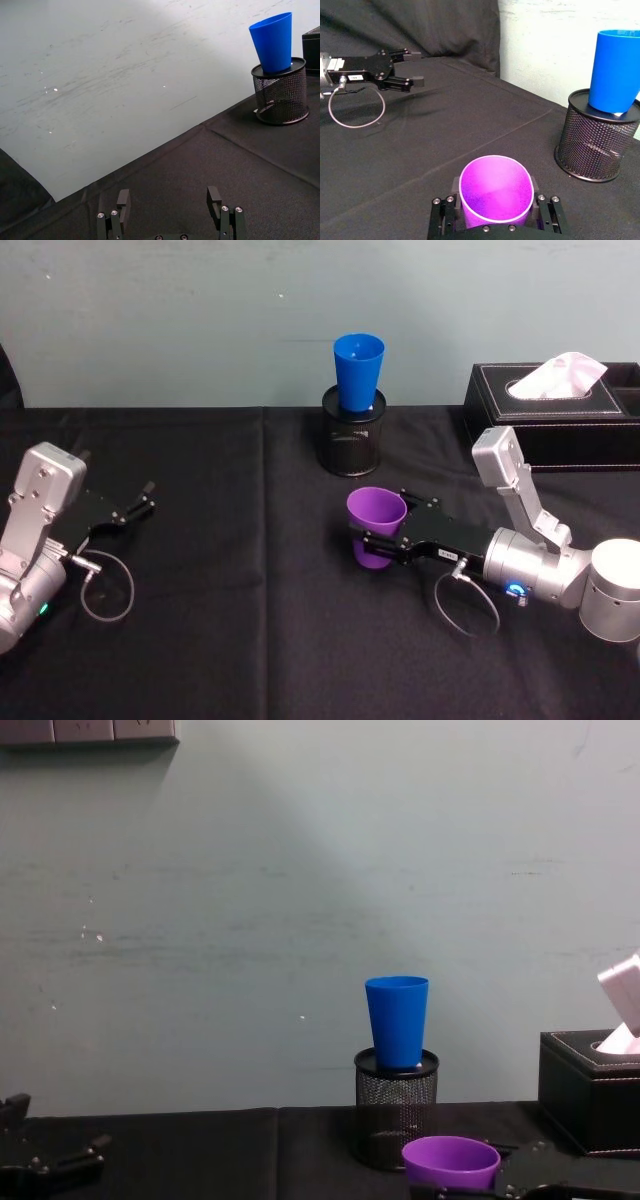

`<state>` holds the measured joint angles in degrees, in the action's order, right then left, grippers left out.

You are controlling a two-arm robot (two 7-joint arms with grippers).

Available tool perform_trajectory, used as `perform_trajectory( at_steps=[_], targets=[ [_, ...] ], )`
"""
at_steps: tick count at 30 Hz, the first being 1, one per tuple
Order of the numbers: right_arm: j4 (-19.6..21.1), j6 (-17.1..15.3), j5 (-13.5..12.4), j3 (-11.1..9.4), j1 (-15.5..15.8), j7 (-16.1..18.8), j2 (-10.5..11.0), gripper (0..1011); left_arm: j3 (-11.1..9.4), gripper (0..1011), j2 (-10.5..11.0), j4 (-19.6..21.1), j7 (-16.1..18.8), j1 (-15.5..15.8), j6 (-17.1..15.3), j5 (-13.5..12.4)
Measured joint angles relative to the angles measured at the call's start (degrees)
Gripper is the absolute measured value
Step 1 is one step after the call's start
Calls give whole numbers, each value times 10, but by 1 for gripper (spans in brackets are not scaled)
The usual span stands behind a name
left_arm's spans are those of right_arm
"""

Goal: Pick up one cup with a gripper and tap it against the other cup.

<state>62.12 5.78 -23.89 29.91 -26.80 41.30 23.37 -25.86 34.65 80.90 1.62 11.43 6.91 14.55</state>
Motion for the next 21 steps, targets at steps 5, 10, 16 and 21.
perform_trajectory(
  at_steps=[5, 10, 16, 21],
  targets=[
    [0, 0, 0, 0, 0, 0, 0, 839, 0, 1000, 0, 0, 0, 0, 0, 0],
    [0, 0, 0, 0, 0, 0, 0, 984, 0, 1000, 0, 0, 0, 0, 0, 0],
    [0, 0, 0, 0, 0, 0, 0, 1004, 0, 1000, 0, 0, 0, 0, 0, 0],
    [1, 8, -1, -2, 1, 0, 0, 1004, 0, 1000, 0, 0, 0, 0, 0, 0]
  ],
)
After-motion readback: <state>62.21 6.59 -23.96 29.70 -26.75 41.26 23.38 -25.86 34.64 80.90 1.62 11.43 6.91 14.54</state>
